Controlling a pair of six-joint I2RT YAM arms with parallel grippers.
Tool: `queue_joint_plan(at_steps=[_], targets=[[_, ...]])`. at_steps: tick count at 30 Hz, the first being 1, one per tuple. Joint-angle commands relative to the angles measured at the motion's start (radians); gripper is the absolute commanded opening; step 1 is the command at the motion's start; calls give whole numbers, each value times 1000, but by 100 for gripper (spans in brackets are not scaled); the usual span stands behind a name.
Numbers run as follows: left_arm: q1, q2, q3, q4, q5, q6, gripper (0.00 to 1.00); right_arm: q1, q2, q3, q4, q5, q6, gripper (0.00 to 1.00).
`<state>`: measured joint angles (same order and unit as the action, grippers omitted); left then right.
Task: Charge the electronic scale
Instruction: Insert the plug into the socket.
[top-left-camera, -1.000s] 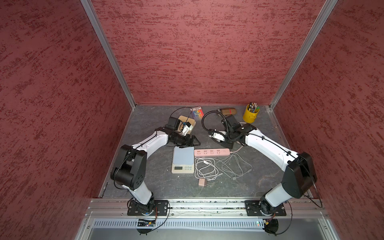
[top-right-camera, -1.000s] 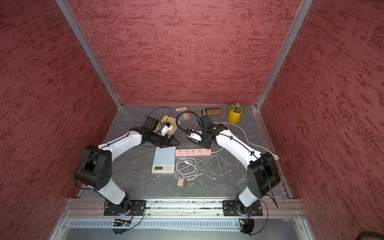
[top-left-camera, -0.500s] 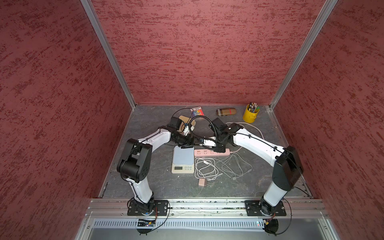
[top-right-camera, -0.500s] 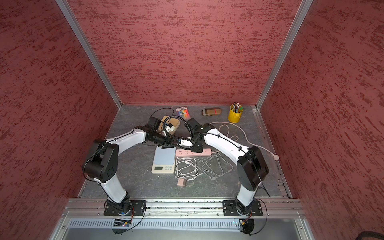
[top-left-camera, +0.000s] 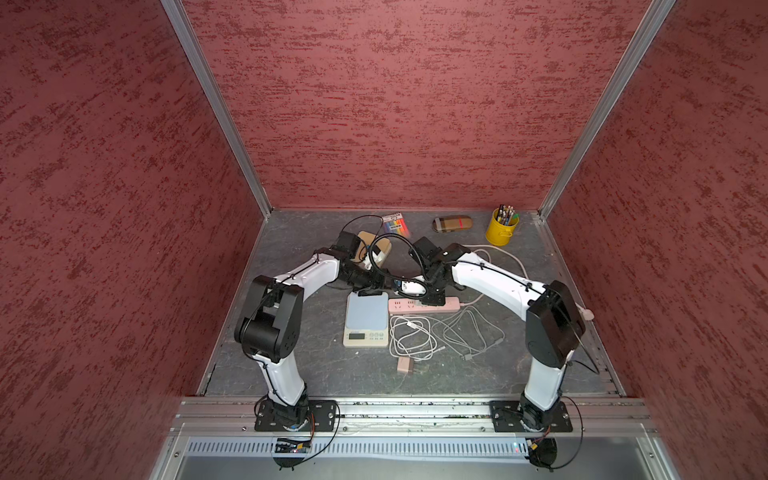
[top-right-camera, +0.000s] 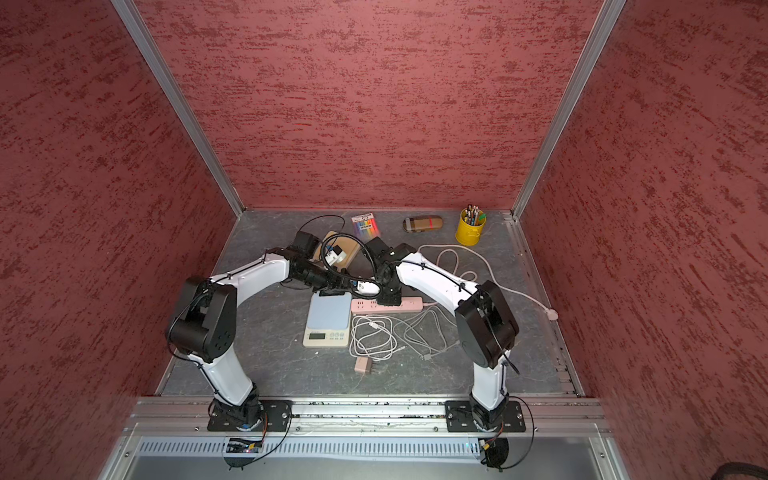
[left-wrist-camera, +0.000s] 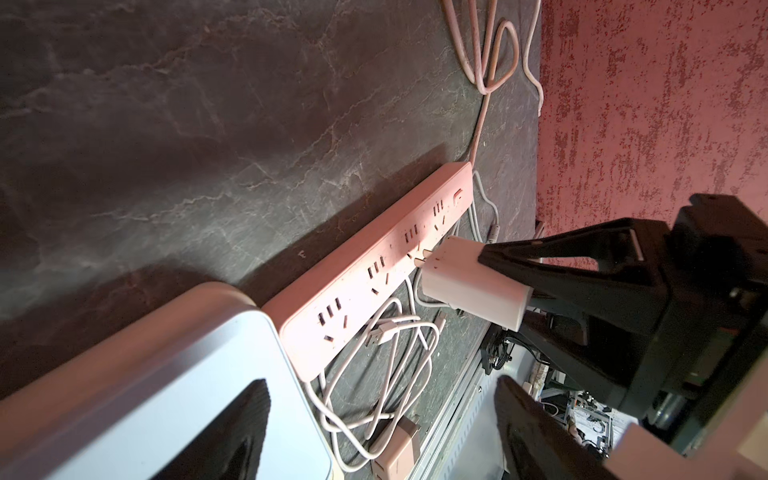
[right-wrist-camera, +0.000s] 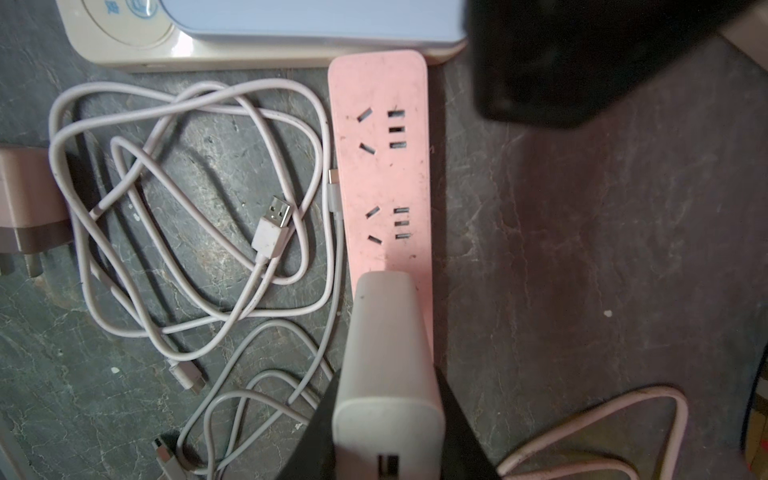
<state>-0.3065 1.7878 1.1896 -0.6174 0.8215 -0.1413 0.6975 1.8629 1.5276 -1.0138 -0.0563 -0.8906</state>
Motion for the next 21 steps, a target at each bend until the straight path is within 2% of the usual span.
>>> queue_joint_plan(at_steps=[1,7,21], targets=[[4,18,11,-15,-13,25,85,-3,26,43,-17,11,-22,0],[6,14,-1,-18,-11,25,85,-16,44,79,-28,19,-31,0],[7,30,8,-24,-12,24,85,-31,19,-4,-2,13,-35,0]])
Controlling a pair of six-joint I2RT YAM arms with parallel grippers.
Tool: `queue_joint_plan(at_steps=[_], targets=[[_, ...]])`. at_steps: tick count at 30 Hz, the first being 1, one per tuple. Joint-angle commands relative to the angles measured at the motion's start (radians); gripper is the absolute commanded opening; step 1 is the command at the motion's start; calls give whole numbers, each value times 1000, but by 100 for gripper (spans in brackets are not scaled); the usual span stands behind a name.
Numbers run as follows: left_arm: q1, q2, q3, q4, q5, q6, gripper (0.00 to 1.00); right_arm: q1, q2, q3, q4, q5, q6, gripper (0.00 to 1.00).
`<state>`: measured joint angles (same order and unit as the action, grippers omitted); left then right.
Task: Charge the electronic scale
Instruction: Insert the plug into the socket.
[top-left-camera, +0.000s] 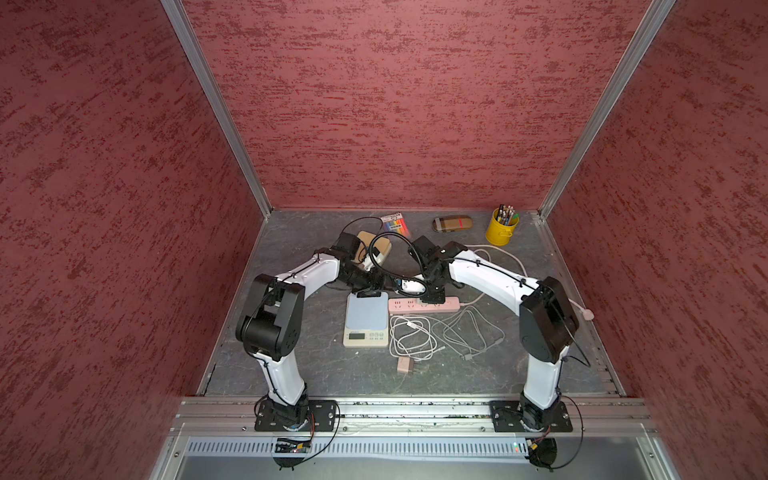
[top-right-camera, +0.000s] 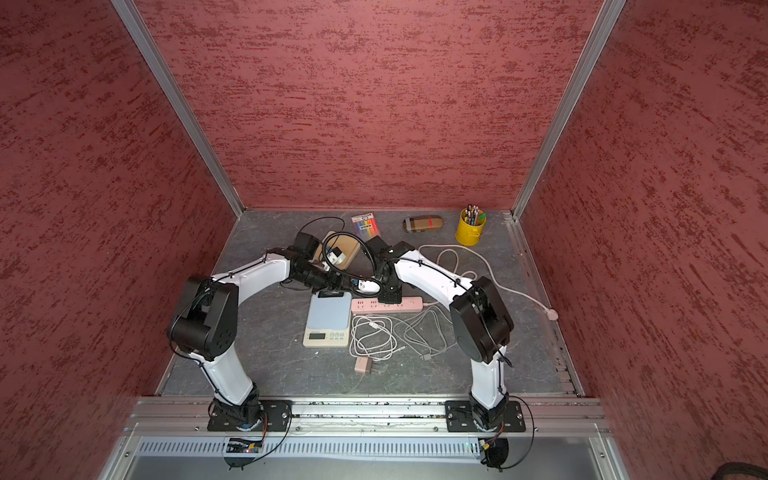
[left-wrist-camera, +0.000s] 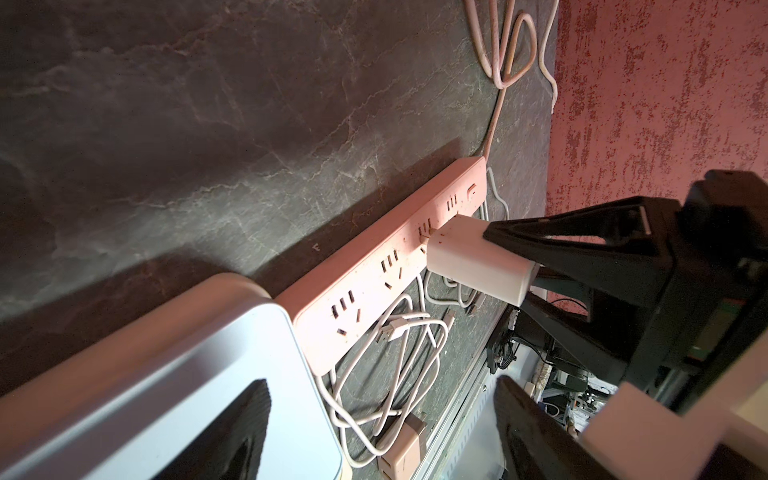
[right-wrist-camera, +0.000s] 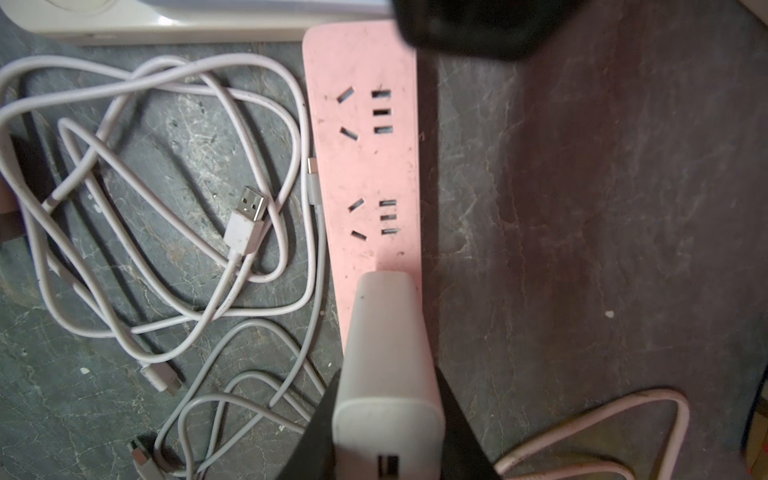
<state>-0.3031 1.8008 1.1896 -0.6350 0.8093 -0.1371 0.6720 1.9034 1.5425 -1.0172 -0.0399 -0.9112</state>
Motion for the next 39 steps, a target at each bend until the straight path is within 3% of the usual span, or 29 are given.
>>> queue_joint_plan(at_steps=[1,22,33,39], targets=[[3,18,7,-7,1,21,85,-6,-20,-22,4,-2,-14,0],[4,34,7,-10,16,24,85,-28,7,-40,17,-43,-45,0],[-5,47,9,7,41,8,85,-27,118,68,-12,-103,-45,0],[-5,42,-13,26,58,-4,85,-28,152,38,14,-154,-52,0]])
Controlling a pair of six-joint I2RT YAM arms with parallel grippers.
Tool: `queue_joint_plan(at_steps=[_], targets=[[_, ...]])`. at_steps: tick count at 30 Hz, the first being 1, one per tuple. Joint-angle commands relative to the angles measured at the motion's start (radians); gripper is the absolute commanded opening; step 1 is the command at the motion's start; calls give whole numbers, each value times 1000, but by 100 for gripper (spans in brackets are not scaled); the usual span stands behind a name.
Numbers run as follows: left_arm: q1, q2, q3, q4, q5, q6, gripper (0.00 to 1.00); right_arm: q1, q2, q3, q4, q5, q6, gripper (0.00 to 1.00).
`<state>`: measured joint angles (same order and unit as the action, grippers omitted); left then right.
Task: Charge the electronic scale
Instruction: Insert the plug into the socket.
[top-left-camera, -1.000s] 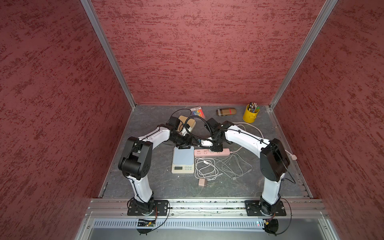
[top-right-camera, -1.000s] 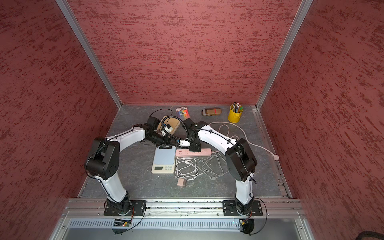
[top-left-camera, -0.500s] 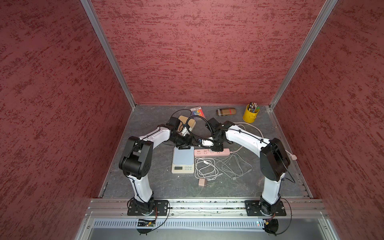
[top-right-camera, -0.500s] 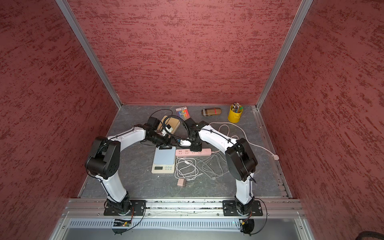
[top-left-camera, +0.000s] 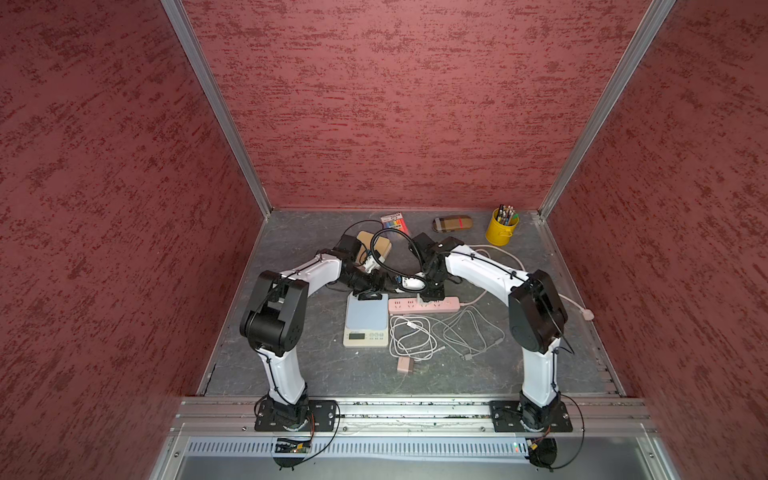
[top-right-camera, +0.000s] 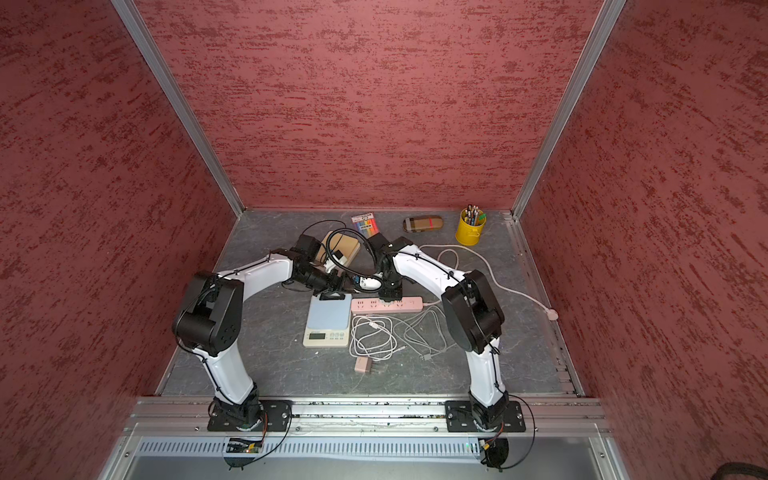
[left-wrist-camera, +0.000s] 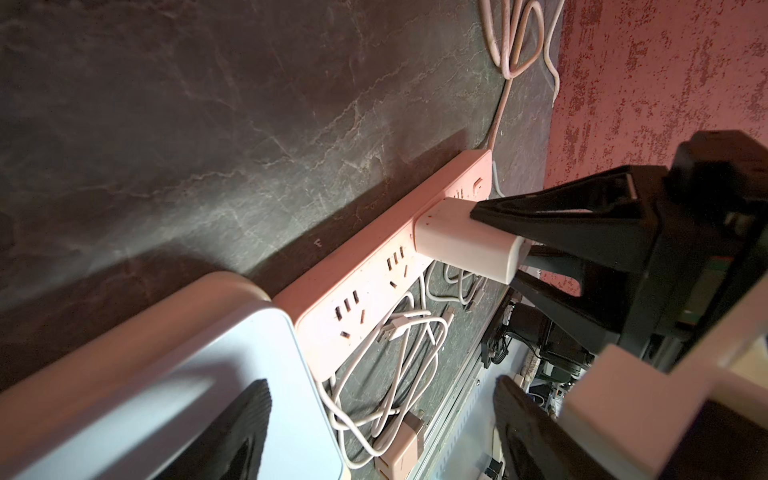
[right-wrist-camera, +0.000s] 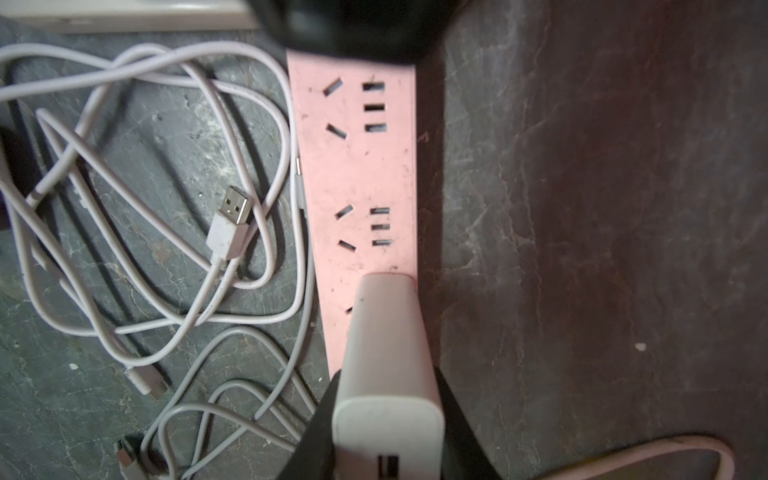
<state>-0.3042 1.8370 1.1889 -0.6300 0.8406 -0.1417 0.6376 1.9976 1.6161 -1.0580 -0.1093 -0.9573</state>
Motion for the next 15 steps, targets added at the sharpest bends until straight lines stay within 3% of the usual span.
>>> queue_joint_plan(at_steps=[1,11,15], targets=[[-4,7,-15,22,29,2,85,5,59,-51,66,-95,-10,0],[-4,-7,-28,28,22,-6,84,-18,89,-52,178,-169,55,2],[0,-35,-34,31,5,-5,84,-23,-5,-103,351,-116,163,34]])
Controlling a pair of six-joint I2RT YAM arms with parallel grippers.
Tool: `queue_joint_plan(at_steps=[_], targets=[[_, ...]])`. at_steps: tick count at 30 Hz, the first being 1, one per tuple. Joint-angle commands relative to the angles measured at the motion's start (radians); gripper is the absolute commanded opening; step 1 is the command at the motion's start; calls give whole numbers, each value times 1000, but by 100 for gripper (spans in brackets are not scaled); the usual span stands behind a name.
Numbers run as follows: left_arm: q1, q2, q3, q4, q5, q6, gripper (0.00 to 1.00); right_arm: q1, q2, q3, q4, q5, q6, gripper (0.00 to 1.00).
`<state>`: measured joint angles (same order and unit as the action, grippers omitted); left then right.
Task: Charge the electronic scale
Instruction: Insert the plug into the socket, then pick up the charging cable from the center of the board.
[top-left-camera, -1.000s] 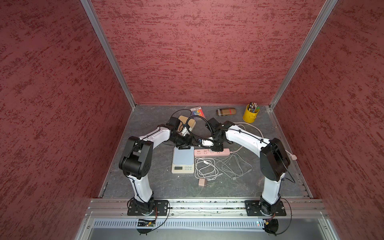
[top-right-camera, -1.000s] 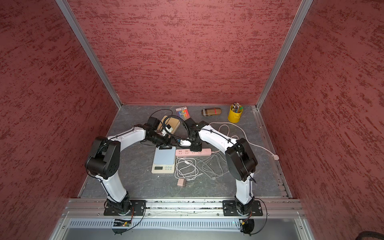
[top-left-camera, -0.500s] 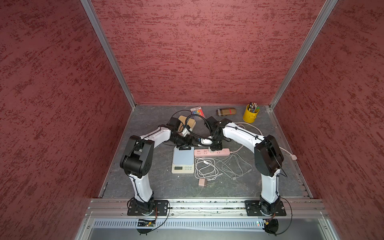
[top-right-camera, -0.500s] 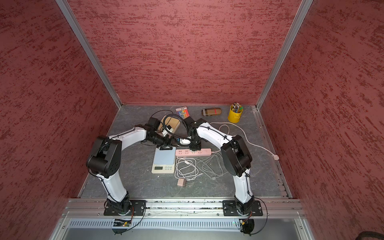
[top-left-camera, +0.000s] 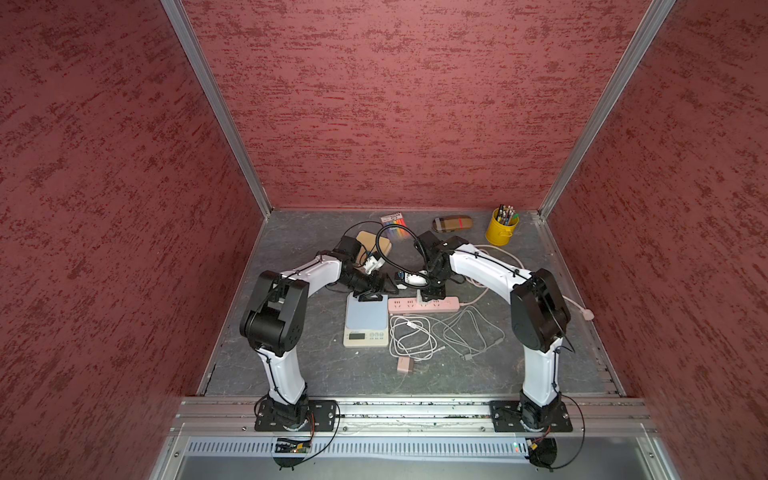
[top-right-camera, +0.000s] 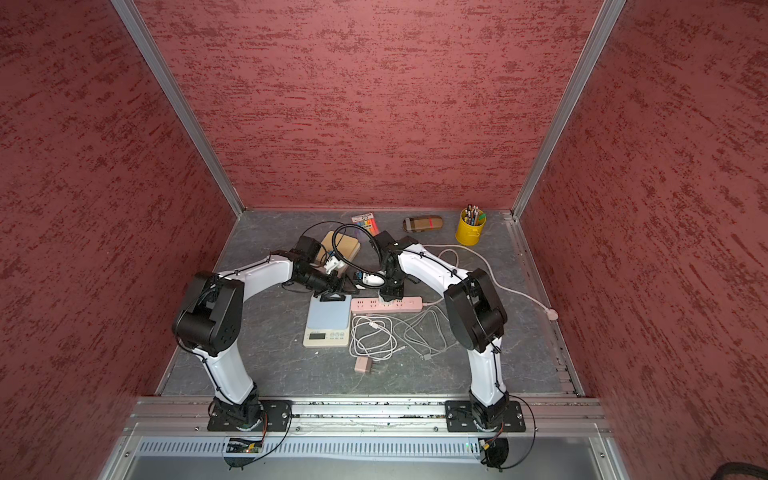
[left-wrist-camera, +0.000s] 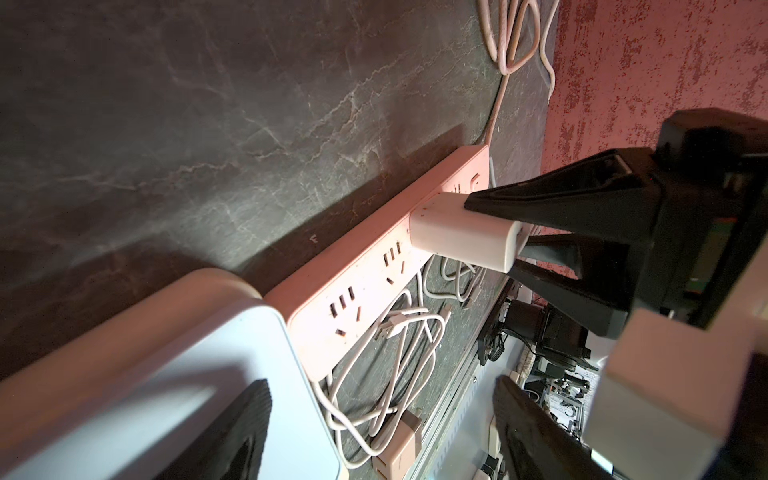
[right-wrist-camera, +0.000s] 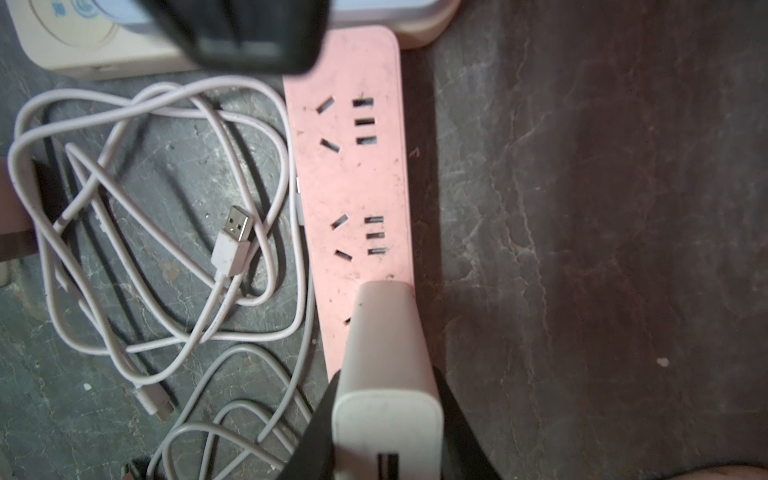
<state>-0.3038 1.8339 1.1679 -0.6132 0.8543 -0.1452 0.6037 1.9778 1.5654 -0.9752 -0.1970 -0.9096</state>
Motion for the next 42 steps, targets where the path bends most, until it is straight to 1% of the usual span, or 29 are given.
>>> queue_joint_plan(at_steps=[1,2,4,6,7,9,13,15,17,19,21,23,26,27,30,32,35,37,42], targets=[[1,-39,-13,14,-12,0,84,7,-17,-71,312,-13,142,38],[3,-46,-10,14,-16,1,84,4,-43,-84,342,-8,149,43],[5,-63,-2,7,-26,8,84,0,-107,-119,426,10,186,58],[5,-82,6,2,-40,13,84,-2,-161,-150,476,6,206,68],[5,-94,9,0,-48,17,84,-4,-189,-167,500,5,218,73],[6,-117,9,1,-61,23,85,-7,-235,-199,534,0,246,75],[-12,-189,-12,24,-105,46,84,-12,-334,-263,567,-18,307,74],[-48,-234,-27,32,-164,81,84,-17,-404,-317,617,9,396,75],[-104,-286,-45,46,-237,120,84,-22,-475,-371,661,80,513,75],[-188,-340,-72,76,-334,163,84,-28,-541,-415,677,196,661,75],[-287,-372,-87,96,-412,207,84,-43,-589,-439,645,304,828,75],[-384,-372,-86,108,-461,240,82,-70,-617,-463,589,359,971,75],[-525,-327,-80,151,-495,260,75,-106,-650,-537,526,415,1165,73],[-571,-301,-77,168,-493,267,70,-115,-662,-571,521,421,1223,72],[-688,-211,-45,196,-493,288,62,-136,-702,-674,533,424,1347,69],[-743,-144,-16,206,-488,290,59,-151,-740,-737,554,426,1412,67],[-791,-38,44,206,-476,273,53,-189,-797,-815,584,408,1480,66],[-807,17,78,210,-469,262,49,-224,-821,-850,589,387,1509,66],[-811,121,136,252,-483,237,46,-310,-844,-905,589,323,1535,65]])
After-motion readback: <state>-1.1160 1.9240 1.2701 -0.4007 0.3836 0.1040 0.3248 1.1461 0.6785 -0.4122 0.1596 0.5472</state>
